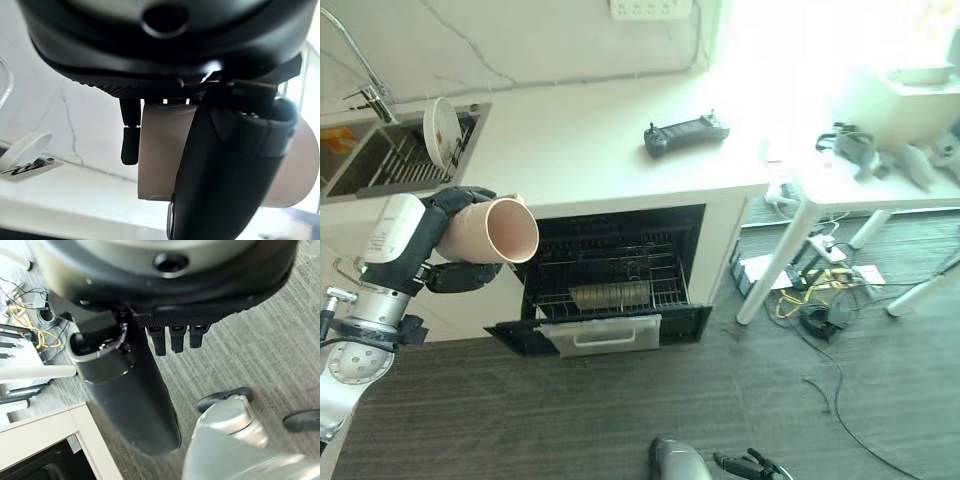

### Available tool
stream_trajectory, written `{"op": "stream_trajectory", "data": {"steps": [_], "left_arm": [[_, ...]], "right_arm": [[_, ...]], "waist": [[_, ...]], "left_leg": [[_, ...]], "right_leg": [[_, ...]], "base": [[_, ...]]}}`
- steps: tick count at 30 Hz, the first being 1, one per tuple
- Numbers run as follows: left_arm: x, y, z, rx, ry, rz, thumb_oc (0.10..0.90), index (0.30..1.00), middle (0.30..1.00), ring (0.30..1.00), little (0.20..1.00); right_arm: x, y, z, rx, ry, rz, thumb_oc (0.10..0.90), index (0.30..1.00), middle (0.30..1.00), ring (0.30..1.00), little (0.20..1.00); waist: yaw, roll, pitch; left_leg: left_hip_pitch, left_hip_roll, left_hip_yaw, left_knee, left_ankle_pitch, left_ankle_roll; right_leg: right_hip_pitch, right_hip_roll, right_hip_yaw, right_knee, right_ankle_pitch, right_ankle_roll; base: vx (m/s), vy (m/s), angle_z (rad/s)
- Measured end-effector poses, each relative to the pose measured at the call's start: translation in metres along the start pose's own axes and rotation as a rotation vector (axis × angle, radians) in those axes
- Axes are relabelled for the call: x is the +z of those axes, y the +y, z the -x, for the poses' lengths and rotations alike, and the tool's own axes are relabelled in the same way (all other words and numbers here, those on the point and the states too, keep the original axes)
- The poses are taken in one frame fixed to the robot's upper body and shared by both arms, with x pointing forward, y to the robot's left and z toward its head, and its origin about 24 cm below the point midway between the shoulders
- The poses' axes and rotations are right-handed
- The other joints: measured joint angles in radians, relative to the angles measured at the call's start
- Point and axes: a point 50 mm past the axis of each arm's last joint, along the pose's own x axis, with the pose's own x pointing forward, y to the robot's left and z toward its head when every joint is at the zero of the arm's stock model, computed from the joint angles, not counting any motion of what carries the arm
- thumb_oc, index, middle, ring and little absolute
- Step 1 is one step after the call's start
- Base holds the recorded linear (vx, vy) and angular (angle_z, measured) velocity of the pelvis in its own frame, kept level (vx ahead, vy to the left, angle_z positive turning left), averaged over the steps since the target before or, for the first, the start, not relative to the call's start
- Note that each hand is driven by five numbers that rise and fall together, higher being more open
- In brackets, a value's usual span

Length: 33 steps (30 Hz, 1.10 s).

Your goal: Place the dishes in the dishwasher.

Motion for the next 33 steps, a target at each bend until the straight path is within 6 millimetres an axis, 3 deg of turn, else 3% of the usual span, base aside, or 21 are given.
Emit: {"op": "stream_trajectory", "data": {"steps": [1, 2, 3, 4, 5, 6, 7, 8, 9, 10, 11, 14, 16, 18, 26, 30, 32, 33], "left_arm": [[0.004, 0.004, -0.005, 0.018, -0.025, -0.001, 0.400, 0.300, 0.300, 0.300, 0.300], [0.010, 0.011, -0.013, 0.044, -0.062, -0.007, 0.400, 0.300, 0.300, 0.300, 0.300], [0.013, 0.021, -0.019, 0.077, -0.080, -0.012, 0.400, 0.300, 0.300, 0.300, 0.300], [0.009, 0.026, -0.021, 0.100, -0.066, 0.005, 0.400, 0.300, 0.300, 0.300, 0.300], [0.011, 0.038, -0.031, 0.129, -0.090, -0.015, 0.400, 0.300, 0.300, 0.300, 0.300], [0.014, 0.044, -0.035, 0.140, -0.109, -0.028, 0.400, 0.300, 0.300, 0.300, 0.300], [0.014, 0.050, -0.038, 0.151, -0.114, -0.047, 0.400, 0.300, 0.300, 0.300, 0.300], [0.014, 0.048, -0.040, 0.160, -0.111, -0.035, 0.400, 0.300, 0.300, 0.300, 0.300], [0.012, 0.039, -0.038, 0.139, -0.099, -0.016, 0.400, 0.300, 0.300, 0.300, 0.300], [0.014, 0.031, -0.035, 0.126, -0.098, 0.009, 0.400, 0.300, 0.300, 0.300, 0.300], [0.015, 0.027, -0.032, 0.110, -0.106, 0.009, 0.400, 0.300, 0.300, 0.300, 0.300], [0.028, 0.027, -0.034, 0.115, -0.167, 0.023, 0.400, 0.300, 0.300, 0.300, 0.300], [0.023, 0.025, -0.032, 0.102, -0.138, 0.012, 0.400, 0.300, 0.300, 0.300, 0.300], [0.017, 0.026, -0.028, 0.102, -0.104, 0.002, 0.400, 0.300, 0.300, 0.300, 0.300], [0.013, 0.021, -0.019, 0.071, -0.081, 0.001, 0.400, 0.300, 0.300, 0.300, 0.300], [0.012, 0.021, -0.014, 0.070, -0.084, 0.007, 0.400, 0.300, 0.300, 0.300, 0.300], [0.011, 0.022, -0.011, 0.071, -0.080, 0.001, 0.400, 0.300, 0.300, 0.300, 0.300], [0.012, 0.020, -0.016, 0.067, -0.089, 0.009, 0.400, 0.300, 0.300, 0.300, 0.300]], "right_arm": [[-0.002, -0.001, 0.001, -0.007, 0.002, -0.001, 0.800, 0.900, 0.900, 0.900, 0.900], [-0.003, -0.003, 0.001, -0.013, 0.003, 0.001, 0.800, 0.900, 0.900, 0.900, 0.900], [-0.001, -0.007, 0.001, -0.025, -0.004, -0.010, 0.800, 0.900, 0.900, 0.900, 0.900], [0.002, -0.009, 0.001, -0.032, -0.013, -0.015, 0.800, 0.900, 0.900, 0.900, 0.900], [-0.004, -0.016, 0.003, -0.059, 0.010, -0.032, 0.800, 0.900, 0.900, 0.900, 0.900], [-0.001, -0.021, 0.004, -0.075, 0.009, -0.042, 0.800, 0.900, 0.900, 0.900, 0.900], [0.000, -0.023, 0.004, -0.088, 0.011, -0.045, 0.800, 0.900, 0.900, 0.900, 0.900], [0.001, -0.022, 0.004, -0.086, 0.001, -0.043, 0.800, 0.900, 0.900, 0.900, 0.900], [-0.003, -0.023, 0.005, -0.084, 0.002, -0.038, 0.800, 0.900, 0.900, 0.900, 0.900], [-0.004, -0.029, 0.007, -0.091, -0.002, -0.022, 0.800, 0.900, 0.900, 0.900, 0.900], [-0.005, -0.031, 0.008, -0.095, 0.001, -0.014, 0.800, 0.900, 0.900, 0.900, 0.900], [-0.004, -0.022, 0.005, -0.090, -0.003, -0.053, 0.800, 0.900, 0.900, 0.900, 0.900], [-0.021, -0.008, 0.004, -0.071, 0.047, -0.084, 0.800, 0.900, 0.900, 0.900, 0.900], [-0.031, 0.002, 0.004, -0.049, 0.072, -0.095, 0.800, 0.900, 0.900, 0.900, 0.900], [-0.030, -0.001, 0.005, -0.074, 0.062, -0.091, 0.800, 0.900, 0.900, 0.900, 0.900], [-0.027, 0.002, 0.004, -0.073, 0.046, -0.077, 0.800, 0.900, 0.900, 0.900, 0.900], [-0.020, 0.006, 0.003, -0.058, 0.010, -0.074, 0.800, 0.900, 0.900, 0.900, 0.900], [-0.017, 0.005, 0.003, -0.058, -0.006, -0.071, 0.800, 0.900, 0.900, 0.900, 0.900]], "waist": [[-0.003, -0.001, 0.001], [-0.011, -0.005, 0.008], [-0.021, -0.034, 0.024], [-0.053, -0.029, 0.020], [-0.062, -0.036, 0.019], [-0.048, -0.022, 0.022], [-0.051, -0.021, 0.028], [-0.055, -0.019, 0.037], [-0.077, -0.012, 0.037], [-0.080, 0.021, 0.029], [-0.079, 0.042, 0.026], [-0.088, 0.051, 0.018], [-0.079, 0.017, 0.012], [-0.062, -0.010, -0.001], [-0.046, -0.018, -0.015], [-0.047, -0.018, -0.018], [-0.053, -0.015, -0.018], [-0.061, -0.011, -0.013]], "left_leg": [[-0.027, 0.006, 0.014, 0.004, -0.007, 0.016], [-0.083, 0.017, 0.020, 0.018, 0.056, 0.013], [-0.119, -0.022, 0.106, 0.119, 0.155, -0.027], [-0.166, 0.011, 0.142, 0.230, 0.186, -0.051], [-0.213, 0.023, 0.193, 0.233, -0.024, 0.033], [-0.270, 0.032, 0.201, 0.136, -0.062, 0.043], [-0.316, 0.036, 0.207, -0.026, -0.053, 0.047], [-0.340, 0.050, 0.225, -0.123, -0.004, 0.059], [-0.343, 0.063, 0.250, -0.230, 0.128, 0.111], [-0.342, 0.079, 0.233, -0.262, 0.311, 0.159], [-0.336, 0.095, 0.216, -0.247, 0.349, 0.164], [-0.315, 0.037, 0.167, -0.380, 0.345, 0.148], [-0.267, 0.010, 0.160, -0.436, 0.342, 0.150], [-0.261, -0.002, 0.162, -0.438, 0.328, 0.138], [-0.295, 0.027, 0.166, -0.422, 0.333, 0.129], [-0.302, 0.046, 0.189, -0.399, 0.323, 0.134], [-0.354, 0.069, 0.208, -0.274, 0.254, 0.162], [-0.380, 0.085, 0.185, -0.200, 0.209, 0.176]], "right_leg": [[0.035, -0.010, 0.005, -0.021, -0.003, -0.004], [0.031, -0.024, 0.001, 0.015, -0.014, -0.022], [-0.084, -0.069, -0.053, 0.273, -0.019, -0.109], [-0.083, -0.064, -0.099, 0.170, -0.053, -0.088], [-0.008, -0.065, -0.084, -0.038, 0.001, 0.005], [0.000, -0.059, -0.071, -0.082, 0.019, 0.012], [0.015, -0.067, -0.064, -0.104, 0.023, 0.018], [0.042, -0.077, -0.070, -0.105, 0.017, 0.028], [0.108, -0.081, -0.092, -0.115, -0.010, 0.071], [0.145, -0.061, -0.099, -0.113, -0.032, 0.094], [0.162, -0.046, -0.092, -0.103, -0.061, 0.105], [0.128, -0.090, -0.122, -0.080, -0.101, 0.132], [0.120, -0.112, -0.116, -0.027, -0.144, 0.154], [0.119, -0.127, -0.114, -0.011, -0.169, 0.151], [0.096, -0.105, -0.116, -0.034, -0.127, 0.133], [0.096, -0.097, -0.118, -0.062, -0.101, 0.156], [0.104, -0.081, -0.127, -0.090, -0.070, 0.170], [0.081, -0.073, -0.117, 0.024, -0.074, 0.177]], "base": [[0.08, -0.212, -0.04], [0.03, -0.137, -0.11], [0.05, -0.055, 0.10], [0.05, 0.004, 0.15], [0.05, 0.041, 0.17], [0.02, 0.056, -0.09], [0.02, 0.090, -0.19], [0.02, 0.098, 0.03], [0.01, 0.134, 0.06], [0.00, 0.111, -0.08], [0.01, 0.140, -0.04], [-0.01, 0.092, 0.35], [-0.04, 0.061, 0.27], [-0.07, 0.069, 0.01], [-0.06, 0.077, -0.04], [-0.07, 0.113, -0.20], [-0.15, -0.023, -0.23], [-0.10, -0.122, 0.21]]}}
